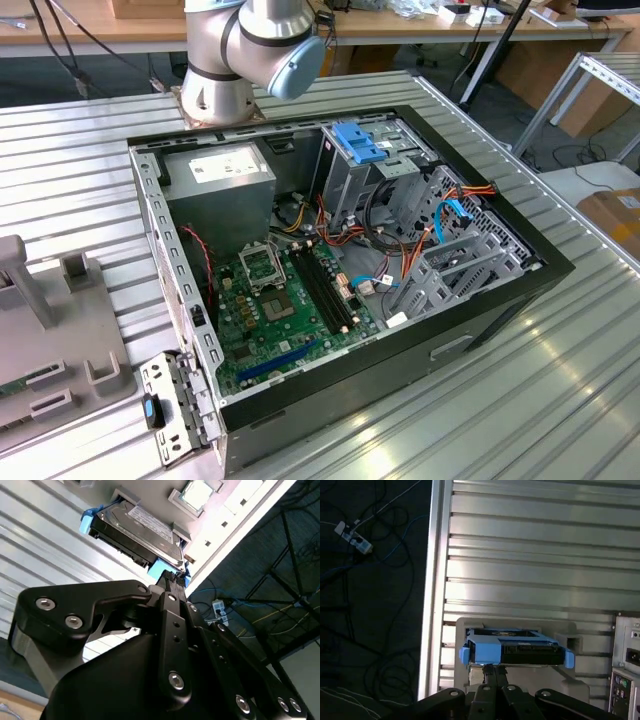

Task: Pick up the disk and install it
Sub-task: 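Pick up the disk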

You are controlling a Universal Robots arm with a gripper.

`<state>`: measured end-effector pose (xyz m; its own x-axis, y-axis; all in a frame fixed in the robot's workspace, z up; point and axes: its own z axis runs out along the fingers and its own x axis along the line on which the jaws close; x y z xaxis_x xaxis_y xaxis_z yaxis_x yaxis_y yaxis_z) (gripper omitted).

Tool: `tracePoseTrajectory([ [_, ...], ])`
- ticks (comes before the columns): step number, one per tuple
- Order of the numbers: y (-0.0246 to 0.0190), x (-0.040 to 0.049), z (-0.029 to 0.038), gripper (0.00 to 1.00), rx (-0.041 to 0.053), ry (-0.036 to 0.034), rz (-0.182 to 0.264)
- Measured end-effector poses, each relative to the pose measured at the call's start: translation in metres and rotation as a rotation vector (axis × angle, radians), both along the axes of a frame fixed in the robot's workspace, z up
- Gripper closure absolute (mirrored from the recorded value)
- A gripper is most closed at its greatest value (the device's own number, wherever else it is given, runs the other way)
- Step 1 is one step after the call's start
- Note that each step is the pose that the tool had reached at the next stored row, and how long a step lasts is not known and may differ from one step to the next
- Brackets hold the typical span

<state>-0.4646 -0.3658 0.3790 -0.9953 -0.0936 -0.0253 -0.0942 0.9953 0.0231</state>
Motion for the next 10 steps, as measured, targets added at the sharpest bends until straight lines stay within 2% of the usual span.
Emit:
tracePoseTrajectory([
  [1,0.0000,0.0000,-0.0001,0.89,0.0001,-0.0001,0.049],
  [5,0.0000,0.0000,-0.0001,0.89,0.0001,-0.0001,0.138],
  [10,0.0000,0.0000,-0.0001,0.89,0.0001,0.0000,0.151],
])
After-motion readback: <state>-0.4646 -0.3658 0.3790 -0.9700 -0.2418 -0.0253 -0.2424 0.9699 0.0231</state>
